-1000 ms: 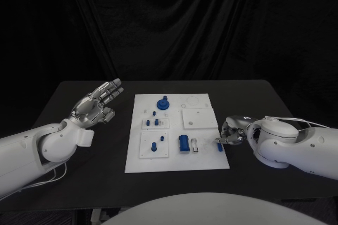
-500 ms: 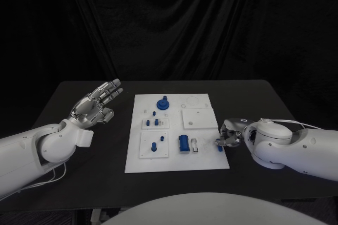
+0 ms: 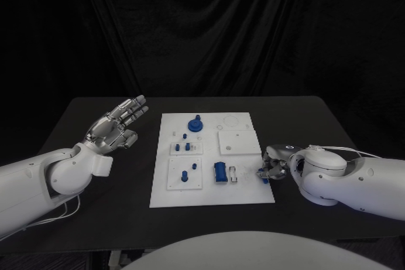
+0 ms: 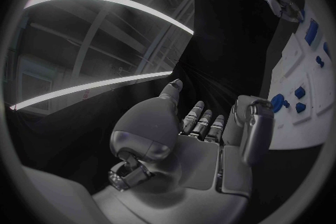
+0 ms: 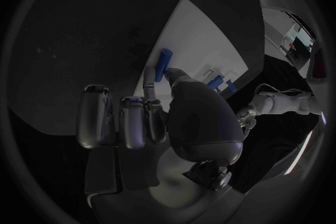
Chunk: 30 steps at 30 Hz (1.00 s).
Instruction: Assemble the parts on the task board
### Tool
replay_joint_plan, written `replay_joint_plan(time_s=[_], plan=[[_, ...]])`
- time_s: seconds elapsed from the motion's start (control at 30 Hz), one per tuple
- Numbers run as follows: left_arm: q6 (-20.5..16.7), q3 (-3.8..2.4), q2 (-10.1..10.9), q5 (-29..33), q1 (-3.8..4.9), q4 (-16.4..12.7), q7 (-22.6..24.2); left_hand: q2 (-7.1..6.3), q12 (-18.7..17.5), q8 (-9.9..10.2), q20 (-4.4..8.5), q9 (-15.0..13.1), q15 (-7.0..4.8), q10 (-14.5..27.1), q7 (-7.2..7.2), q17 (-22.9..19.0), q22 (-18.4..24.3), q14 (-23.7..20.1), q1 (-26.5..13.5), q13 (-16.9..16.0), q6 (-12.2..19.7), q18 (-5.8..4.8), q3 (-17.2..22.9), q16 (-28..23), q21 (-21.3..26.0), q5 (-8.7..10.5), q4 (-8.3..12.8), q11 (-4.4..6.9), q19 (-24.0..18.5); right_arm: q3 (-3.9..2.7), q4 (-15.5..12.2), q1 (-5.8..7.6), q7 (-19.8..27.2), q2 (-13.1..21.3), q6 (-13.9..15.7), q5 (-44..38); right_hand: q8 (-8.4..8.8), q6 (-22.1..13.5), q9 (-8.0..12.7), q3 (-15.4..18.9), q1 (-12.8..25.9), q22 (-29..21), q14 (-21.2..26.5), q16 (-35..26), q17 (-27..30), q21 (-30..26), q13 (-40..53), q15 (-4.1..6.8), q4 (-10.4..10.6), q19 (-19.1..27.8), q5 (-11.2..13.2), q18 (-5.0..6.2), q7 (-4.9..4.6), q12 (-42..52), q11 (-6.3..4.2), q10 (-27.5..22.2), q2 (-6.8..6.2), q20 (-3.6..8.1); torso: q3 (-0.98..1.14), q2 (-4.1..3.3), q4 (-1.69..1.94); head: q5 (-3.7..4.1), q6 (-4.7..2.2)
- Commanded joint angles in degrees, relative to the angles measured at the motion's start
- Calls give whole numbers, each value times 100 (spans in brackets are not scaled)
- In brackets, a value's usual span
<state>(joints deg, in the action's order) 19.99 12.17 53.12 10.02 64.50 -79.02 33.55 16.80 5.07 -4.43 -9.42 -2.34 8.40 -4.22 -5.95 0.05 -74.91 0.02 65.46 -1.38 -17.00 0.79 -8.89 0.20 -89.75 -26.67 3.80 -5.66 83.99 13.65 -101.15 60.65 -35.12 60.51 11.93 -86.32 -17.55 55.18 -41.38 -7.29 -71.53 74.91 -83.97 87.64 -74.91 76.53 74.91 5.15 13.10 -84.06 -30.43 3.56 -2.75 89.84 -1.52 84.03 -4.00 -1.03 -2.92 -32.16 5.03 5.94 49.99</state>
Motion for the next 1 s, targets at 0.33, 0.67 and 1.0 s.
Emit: replay_joint_plan(time_s=[0.33, 0.67, 1.0], plan=[[77, -7, -3, 28, -15, 11, 23, -5, 40, -18, -33, -2, 9, 12, -31, -5, -1509, -2, 56, -7, -1, -79, 26, -20, -25, -42, 10, -44, 601, 39, -107, -131, 153, -3, 480, 72, -94, 167, 169, -528, -599, 1098, -501, -2, -987, 23, 1509, 36, -613, -99, -114, -43, 65, 16, -53, 597, 79, 20, -3, -3, 8, -9, 1], [77, -7, -24, 28, -20, 23, 12, -1, 47, -16, -31, -1, 7, 8, -32, -5, -1509, -2, 56, -8, 7, -79, 32, -20, -25, -44, 10, -50, 601, -43, -394, -54, 417, 88, 975, 1195, -152, 179, 186, -1038, -268, 1103, -512, 22, -1034, 45, 1509, 33, -565, -108, 196, -47, 65, 16, -52, 597, -6, 15, -2, -3, 0, -10, 1], [85, -7, -52, 28, -21, 39, 3, 0, 52, -16, -30, -1, 7, 4, -33, -5, -1509, -2, 56, -10, 5, -79, 34, -20, -25, -45, 10, -52, 601, -59, -303, 5, 680, -131, 1036, 2177, -171, 183, 202, -1155, 11, 1105, -518, 38, -1062, 57, 1509, 37, -406, -113, 401, -48, 74, 16, -57, 597, -20, 18, -5, -1, 21, 15, 1]])
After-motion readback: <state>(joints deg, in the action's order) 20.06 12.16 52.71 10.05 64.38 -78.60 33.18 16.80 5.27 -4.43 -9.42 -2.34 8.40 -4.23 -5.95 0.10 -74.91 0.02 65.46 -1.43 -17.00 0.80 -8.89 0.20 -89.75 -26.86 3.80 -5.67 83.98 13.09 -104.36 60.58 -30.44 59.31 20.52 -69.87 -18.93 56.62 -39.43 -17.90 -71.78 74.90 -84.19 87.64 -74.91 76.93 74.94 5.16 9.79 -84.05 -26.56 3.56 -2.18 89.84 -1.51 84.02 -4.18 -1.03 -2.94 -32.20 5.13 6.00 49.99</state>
